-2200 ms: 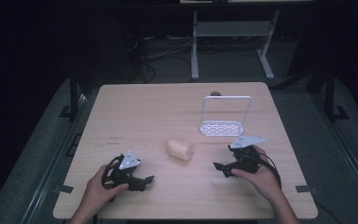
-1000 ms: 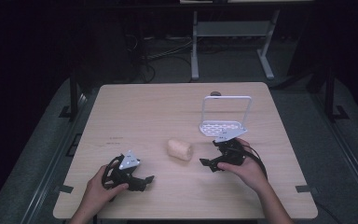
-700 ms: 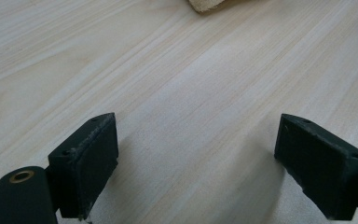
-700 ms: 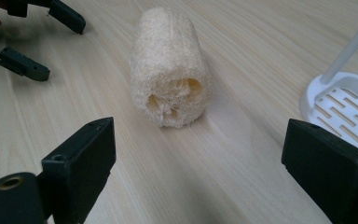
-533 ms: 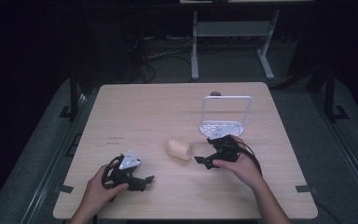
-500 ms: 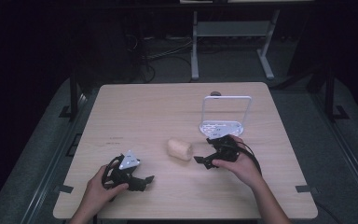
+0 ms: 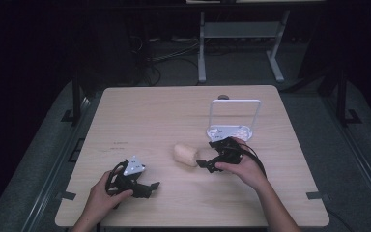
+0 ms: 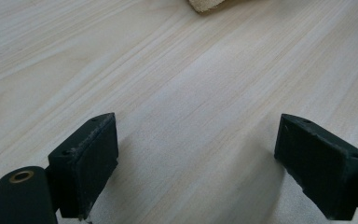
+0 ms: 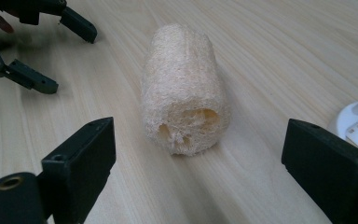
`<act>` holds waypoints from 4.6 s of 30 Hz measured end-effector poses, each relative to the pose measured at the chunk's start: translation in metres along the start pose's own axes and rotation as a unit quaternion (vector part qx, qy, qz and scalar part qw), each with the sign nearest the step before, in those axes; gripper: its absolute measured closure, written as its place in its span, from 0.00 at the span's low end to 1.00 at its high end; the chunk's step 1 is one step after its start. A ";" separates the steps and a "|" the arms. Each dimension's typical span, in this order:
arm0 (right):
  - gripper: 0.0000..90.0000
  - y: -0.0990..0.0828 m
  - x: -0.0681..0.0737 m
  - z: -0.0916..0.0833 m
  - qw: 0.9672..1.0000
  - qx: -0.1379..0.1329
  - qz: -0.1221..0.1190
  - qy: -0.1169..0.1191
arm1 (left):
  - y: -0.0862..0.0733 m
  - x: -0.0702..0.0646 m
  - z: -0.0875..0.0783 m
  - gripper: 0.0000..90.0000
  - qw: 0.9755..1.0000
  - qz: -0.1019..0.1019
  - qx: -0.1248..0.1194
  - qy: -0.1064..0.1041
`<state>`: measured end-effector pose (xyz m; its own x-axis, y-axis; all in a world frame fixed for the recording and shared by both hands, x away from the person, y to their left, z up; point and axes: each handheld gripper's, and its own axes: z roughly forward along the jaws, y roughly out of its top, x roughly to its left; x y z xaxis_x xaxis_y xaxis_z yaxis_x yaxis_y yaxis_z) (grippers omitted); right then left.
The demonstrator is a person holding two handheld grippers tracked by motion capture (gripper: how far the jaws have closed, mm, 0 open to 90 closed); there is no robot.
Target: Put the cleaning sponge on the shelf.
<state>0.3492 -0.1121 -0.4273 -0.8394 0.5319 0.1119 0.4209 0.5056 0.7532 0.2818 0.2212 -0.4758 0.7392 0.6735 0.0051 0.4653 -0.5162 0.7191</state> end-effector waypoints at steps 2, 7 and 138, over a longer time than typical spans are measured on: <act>0.11 0.001 0.000 0.002 1.000 0.001 -0.001 0.004 | 0.000 0.000 0.000 0.14 1.000 0.000 0.000 0.000; 0.11 0.007 0.000 0.007 1.000 0.001 -0.012 0.003 | 0.000 0.000 0.000 0.14 1.000 0.001 -0.001 0.001; 0.31 0.015 -0.015 0.000 1.000 0.010 -0.019 -0.007 | 0.000 0.000 0.000 0.14 1.000 -0.001 0.001 0.000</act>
<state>0.3682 -0.1125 -0.4183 -0.8507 0.5204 0.0743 0.3948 0.5391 0.7440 0.2817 0.2211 -0.4757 0.7388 0.6739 0.0043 0.4668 -0.5163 0.7180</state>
